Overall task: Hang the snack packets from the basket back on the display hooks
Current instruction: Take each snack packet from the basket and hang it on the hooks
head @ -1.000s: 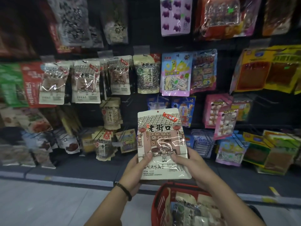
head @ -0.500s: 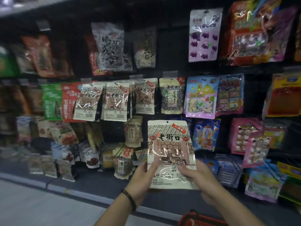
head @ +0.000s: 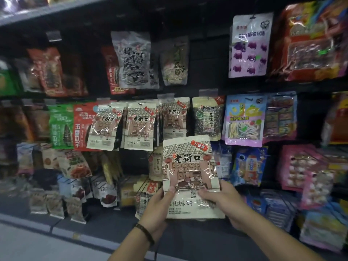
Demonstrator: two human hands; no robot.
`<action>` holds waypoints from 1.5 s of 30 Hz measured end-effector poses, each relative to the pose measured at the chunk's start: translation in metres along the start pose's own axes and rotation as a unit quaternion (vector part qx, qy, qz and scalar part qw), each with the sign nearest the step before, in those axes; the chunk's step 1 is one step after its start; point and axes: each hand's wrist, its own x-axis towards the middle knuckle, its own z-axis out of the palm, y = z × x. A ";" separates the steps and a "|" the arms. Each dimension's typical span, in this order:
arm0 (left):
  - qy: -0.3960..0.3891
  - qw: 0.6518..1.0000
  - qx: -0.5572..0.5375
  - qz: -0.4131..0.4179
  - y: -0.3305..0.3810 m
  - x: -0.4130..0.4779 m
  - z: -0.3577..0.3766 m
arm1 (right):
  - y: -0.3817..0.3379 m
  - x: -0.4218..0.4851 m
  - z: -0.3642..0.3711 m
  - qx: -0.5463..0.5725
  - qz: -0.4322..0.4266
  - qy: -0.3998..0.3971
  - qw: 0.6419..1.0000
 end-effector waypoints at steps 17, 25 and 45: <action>0.045 0.971 0.176 0.153 0.077 0.189 -0.053 | -0.068 0.197 0.060 -0.055 -0.124 0.027 0.990; 0.072 0.942 0.219 0.242 0.132 0.260 -0.056 | -0.091 0.274 0.063 -0.021 -0.180 0.068 0.981; 0.115 0.942 0.211 0.234 0.135 0.303 -0.057 | -0.106 0.304 0.060 -0.115 -0.164 0.094 0.975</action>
